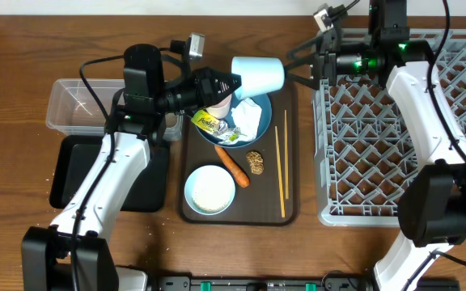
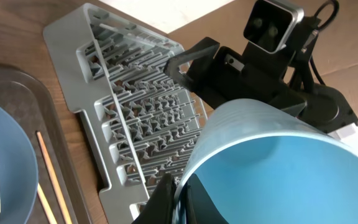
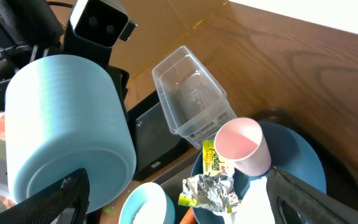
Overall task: Sort waste into correct bins and load items into the dishwasher rack
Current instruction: 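Grasp the blue cup with the right gripper and open the left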
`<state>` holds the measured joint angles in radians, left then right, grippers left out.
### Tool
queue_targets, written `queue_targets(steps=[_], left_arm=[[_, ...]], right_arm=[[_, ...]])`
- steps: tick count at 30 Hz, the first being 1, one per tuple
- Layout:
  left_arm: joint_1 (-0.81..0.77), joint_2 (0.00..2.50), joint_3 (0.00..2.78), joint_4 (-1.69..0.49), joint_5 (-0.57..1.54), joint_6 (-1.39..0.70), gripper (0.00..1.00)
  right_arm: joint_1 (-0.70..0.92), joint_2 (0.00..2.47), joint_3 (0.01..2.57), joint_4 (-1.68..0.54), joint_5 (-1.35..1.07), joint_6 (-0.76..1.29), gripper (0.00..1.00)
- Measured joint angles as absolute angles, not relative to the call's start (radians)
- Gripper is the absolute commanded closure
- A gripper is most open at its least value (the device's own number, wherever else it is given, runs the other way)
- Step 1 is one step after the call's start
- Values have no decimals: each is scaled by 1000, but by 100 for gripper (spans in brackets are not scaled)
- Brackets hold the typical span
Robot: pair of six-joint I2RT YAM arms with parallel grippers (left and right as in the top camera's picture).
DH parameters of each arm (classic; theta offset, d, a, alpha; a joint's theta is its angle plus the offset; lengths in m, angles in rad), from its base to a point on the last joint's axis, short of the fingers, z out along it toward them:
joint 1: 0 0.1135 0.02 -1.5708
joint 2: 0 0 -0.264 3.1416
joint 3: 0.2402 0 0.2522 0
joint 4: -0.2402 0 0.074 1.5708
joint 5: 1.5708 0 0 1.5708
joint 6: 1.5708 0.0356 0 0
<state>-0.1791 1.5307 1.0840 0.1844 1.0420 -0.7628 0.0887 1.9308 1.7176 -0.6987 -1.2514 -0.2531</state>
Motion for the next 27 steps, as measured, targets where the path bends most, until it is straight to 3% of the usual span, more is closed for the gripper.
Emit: queue_targets(steps=[10,19,27], left_arm=[[-174,1531,1084,184,1045,-763,94],[-189,1531,1084,185,1032,-763,94],[-189,1531,1084,192,1021,-763,94]], right_arm=[[92,1931,1718,-687,-1269,-255,15],[11,1931,1718,-686,-1444,-255,11],[61,1931,1718,-686,-1490,-262,11]])
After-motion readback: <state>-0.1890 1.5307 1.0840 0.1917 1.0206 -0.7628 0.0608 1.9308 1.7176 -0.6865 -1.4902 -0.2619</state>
